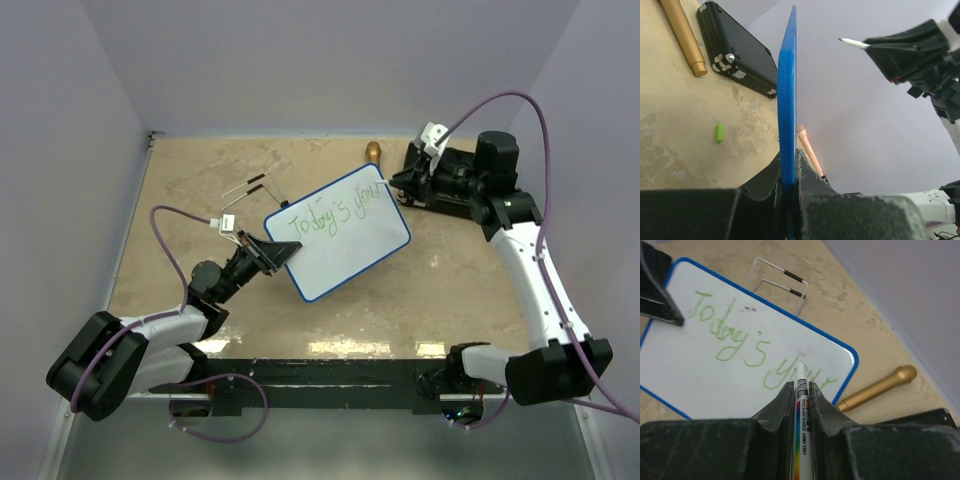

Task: Write a sentence on the whiteboard

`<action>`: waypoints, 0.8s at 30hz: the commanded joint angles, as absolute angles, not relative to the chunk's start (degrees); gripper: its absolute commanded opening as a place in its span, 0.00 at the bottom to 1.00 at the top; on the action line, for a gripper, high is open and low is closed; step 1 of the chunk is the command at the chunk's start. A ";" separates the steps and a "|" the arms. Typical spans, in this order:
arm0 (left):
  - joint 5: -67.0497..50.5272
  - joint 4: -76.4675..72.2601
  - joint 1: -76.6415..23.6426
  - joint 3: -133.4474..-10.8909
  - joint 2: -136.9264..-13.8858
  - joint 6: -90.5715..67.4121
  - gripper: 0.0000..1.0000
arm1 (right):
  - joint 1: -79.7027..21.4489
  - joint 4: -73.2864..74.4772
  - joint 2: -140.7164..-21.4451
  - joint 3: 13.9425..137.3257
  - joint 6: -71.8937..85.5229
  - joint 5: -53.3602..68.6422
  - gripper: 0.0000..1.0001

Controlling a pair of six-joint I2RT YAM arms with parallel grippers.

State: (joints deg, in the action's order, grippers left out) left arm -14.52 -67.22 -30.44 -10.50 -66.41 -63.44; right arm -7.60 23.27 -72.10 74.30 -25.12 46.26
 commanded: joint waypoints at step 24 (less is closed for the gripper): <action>-5.19 -98.70 -31.82 -18.54 -65.57 -56.43 0.00 | -25.84 35.07 -65.30 73.30 -40.78 46.77 0.00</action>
